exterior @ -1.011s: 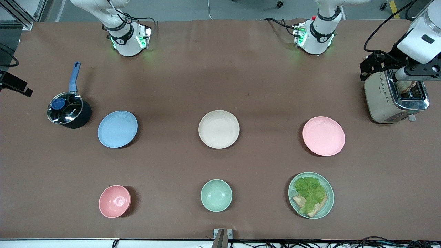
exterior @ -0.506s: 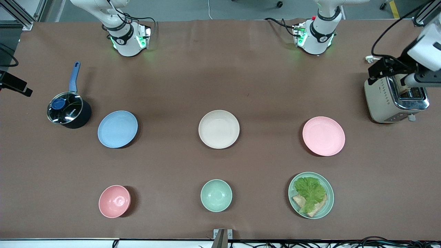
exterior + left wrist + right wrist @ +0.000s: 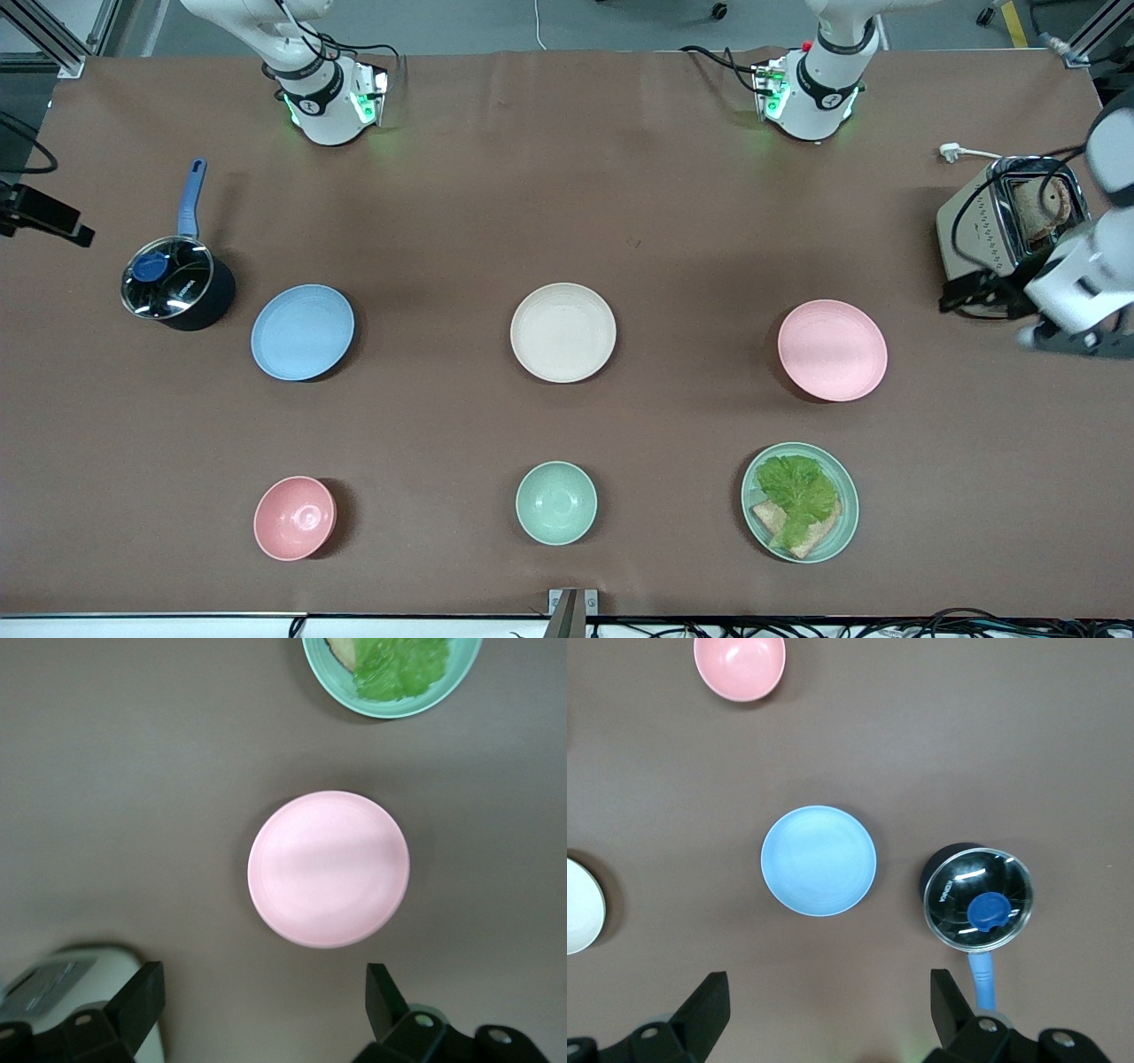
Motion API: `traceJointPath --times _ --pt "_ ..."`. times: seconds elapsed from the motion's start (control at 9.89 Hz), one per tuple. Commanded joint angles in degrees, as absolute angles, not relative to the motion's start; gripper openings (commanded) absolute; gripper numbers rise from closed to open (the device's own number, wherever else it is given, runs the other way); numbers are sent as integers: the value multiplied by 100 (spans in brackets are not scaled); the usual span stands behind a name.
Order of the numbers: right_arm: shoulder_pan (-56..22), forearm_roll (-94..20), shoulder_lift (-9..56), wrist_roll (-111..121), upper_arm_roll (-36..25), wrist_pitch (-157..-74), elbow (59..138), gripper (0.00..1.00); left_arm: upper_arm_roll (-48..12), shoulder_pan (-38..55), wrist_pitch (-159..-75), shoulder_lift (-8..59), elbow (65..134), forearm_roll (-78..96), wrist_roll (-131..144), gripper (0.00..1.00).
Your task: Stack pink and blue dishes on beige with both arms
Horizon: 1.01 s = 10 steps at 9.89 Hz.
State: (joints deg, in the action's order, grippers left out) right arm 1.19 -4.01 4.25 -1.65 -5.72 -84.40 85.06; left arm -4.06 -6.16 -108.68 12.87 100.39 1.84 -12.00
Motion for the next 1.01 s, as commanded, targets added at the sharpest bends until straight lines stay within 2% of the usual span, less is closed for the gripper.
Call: traceJointPath --times 0.0,0.1,0.3,0.61,0.71,0.91 --pt "456 -930 658 846 -527 -9486 9566 100 -439 -807 -11511 1948 10274 307 -1851 100" --pt "561 -1114 816 1331 -536 -10049 10006 100 -439 -922 -11775 2264 10274 499 -2255 100" --pt "632 -1623 1551 2192 -597 -10728 10265 100 -448 -1098 -12276 2801 10266 755 -3108 97" --pt "712 -2547 2572 4168 -913 -11153 10274 100 -457 -1160 -12436 3338 10222 835 -3462 70" --pt "782 -2740 2767 4853 -958 -11249 10405 100 -457 -1151 -12471 3409 10230 835 -3463 59" --pt "844 -3242 2812 5553 -976 -11757 10914 100 -457 -1151 -12506 3568 10222 835 -3472 49"
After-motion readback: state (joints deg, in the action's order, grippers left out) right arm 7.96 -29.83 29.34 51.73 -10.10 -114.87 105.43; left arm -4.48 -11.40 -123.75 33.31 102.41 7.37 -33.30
